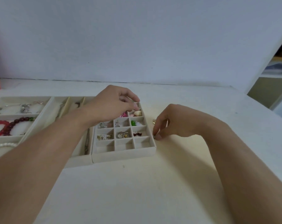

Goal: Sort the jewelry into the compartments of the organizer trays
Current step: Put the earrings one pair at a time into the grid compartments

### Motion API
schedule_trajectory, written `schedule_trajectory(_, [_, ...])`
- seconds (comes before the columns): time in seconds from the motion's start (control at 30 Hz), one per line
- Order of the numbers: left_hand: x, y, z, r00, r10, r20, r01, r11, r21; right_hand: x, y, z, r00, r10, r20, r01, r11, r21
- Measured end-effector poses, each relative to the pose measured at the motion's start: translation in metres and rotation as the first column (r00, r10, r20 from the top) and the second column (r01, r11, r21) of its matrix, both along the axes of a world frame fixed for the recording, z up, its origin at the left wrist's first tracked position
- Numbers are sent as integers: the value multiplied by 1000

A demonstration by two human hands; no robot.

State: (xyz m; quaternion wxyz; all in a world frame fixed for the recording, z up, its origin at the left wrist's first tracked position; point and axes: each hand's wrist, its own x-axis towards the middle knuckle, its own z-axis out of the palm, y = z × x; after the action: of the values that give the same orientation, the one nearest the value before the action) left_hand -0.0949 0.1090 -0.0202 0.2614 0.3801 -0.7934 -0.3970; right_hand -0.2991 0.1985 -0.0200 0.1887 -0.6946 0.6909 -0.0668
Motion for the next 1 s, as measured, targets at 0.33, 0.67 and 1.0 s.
schedule_trajectory(0.33, [-4, 8, 3, 999, -12, 37, 13, 1000, -19, -5, 2, 4, 994, -31, 102, 37, 998, -60])
schedule_trajectory(0.67, [-14, 15, 2, 998, -54, 12, 54, 997, -55, -6, 5, 13, 821, 9, 571, 189, 939, -288])
schedule_trajectory(1.0, [-15, 16, 2, 996, -83, -29, 81, 995, -62, -4, 4, 12, 786, 15, 618, 199, 940, -276])
